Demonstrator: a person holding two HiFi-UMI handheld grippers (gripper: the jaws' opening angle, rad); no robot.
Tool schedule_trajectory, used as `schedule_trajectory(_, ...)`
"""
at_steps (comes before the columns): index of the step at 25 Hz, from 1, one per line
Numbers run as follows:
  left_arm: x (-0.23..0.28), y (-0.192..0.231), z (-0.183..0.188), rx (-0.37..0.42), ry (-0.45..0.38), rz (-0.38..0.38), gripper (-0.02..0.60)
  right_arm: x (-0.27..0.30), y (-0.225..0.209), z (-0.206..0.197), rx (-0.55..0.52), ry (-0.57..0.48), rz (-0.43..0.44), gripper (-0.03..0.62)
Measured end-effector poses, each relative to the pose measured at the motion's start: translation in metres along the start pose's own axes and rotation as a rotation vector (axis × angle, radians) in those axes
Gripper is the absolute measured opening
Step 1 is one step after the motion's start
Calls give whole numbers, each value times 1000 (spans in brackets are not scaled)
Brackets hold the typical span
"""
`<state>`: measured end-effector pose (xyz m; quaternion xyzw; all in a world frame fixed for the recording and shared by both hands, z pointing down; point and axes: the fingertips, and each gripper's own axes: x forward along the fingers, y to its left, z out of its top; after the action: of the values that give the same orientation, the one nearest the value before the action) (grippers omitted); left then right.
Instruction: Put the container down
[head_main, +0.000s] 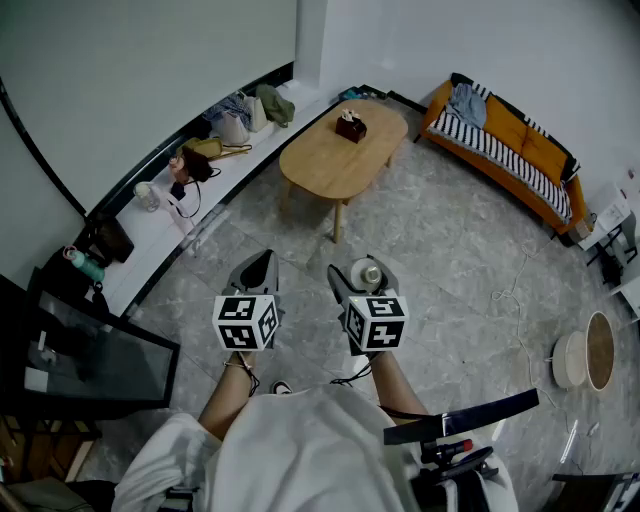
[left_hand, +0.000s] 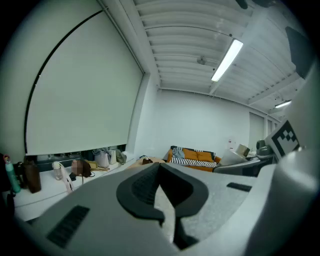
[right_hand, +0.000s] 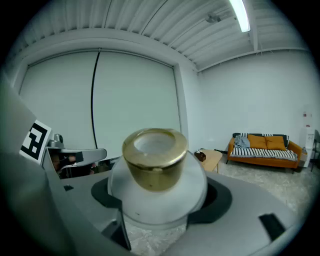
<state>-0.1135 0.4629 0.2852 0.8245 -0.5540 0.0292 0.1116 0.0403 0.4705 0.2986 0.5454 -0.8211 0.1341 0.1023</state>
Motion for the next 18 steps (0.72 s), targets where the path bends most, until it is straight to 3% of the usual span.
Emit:
schedule_trajectory(12,10,34,11,23,3,-39,8,26,13,12,37,-18,-40,356)
schedule_trajectory(18,16,45,-4,14,33,-57,8,32,9,-4,82,5,-72,356)
